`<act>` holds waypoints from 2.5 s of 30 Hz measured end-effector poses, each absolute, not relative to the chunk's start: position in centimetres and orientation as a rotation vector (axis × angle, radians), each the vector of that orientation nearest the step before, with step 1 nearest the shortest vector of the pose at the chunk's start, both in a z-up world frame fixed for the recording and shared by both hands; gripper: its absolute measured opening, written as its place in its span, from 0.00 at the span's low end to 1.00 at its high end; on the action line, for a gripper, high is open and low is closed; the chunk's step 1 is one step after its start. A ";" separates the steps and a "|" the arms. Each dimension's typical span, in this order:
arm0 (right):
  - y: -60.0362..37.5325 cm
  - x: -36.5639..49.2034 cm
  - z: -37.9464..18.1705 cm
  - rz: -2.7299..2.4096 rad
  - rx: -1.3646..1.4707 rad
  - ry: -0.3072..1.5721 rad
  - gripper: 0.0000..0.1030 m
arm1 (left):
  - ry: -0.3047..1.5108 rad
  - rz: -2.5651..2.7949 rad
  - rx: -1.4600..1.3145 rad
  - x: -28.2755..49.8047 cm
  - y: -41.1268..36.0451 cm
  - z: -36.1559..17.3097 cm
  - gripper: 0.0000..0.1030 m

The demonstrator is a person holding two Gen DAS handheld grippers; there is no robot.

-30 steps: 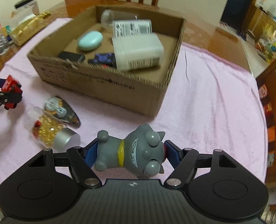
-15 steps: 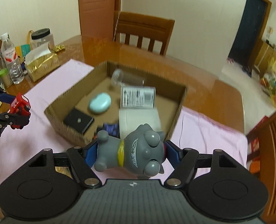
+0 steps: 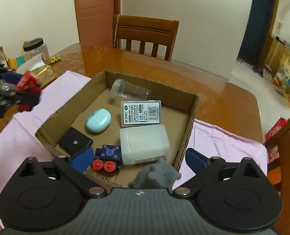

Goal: Organize rigid objects
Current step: 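Lift the cat toy and train with both tools and carry them over the box, then open the right tool to drop the cat toy while the left tool releases the train, then grasp the gold capsule bottle with the right tool while the left tool approaches the correction tape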

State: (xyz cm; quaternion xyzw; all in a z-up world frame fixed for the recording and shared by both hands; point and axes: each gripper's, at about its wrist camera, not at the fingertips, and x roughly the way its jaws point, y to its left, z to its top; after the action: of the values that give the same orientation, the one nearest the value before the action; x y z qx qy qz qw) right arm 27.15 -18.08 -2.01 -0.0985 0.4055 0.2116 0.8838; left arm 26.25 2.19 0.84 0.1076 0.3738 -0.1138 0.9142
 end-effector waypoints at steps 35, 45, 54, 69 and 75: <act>-19.0 22.9 -1.5 0.300 -0.115 0.914 1.00 | 0.800 -0.146 0.206 37.0 0.1 -3.1 0.96; -18.0 22.3 -1.5 0.348 -0.123 0.913 1.00 | 0.778 -0.132 0.136 32.4 0.8 -1.0 0.96; -18.0 21.4 -2.4 0.381 -0.097 0.921 1.00 | 0.730 -0.002 0.074 25.7 2.6 -0.3 0.99; -10.8 17.0 -6.6 0.333 -0.156 0.982 1.00 | 0.780 0.106 0.024 17.9 8.8 -5.1 0.99; -5.5 16.0 -8.8 0.227 -0.251 0.895 1.00 | 0.788 0.057 0.013 16.8 10.2 -6.3 0.99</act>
State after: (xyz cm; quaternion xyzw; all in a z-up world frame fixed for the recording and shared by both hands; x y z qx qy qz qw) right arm 15.97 -5.54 -8.83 -0.1208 0.4307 0.1094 0.8876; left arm 16.77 10.19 -6.35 0.0062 0.3839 0.0276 0.9229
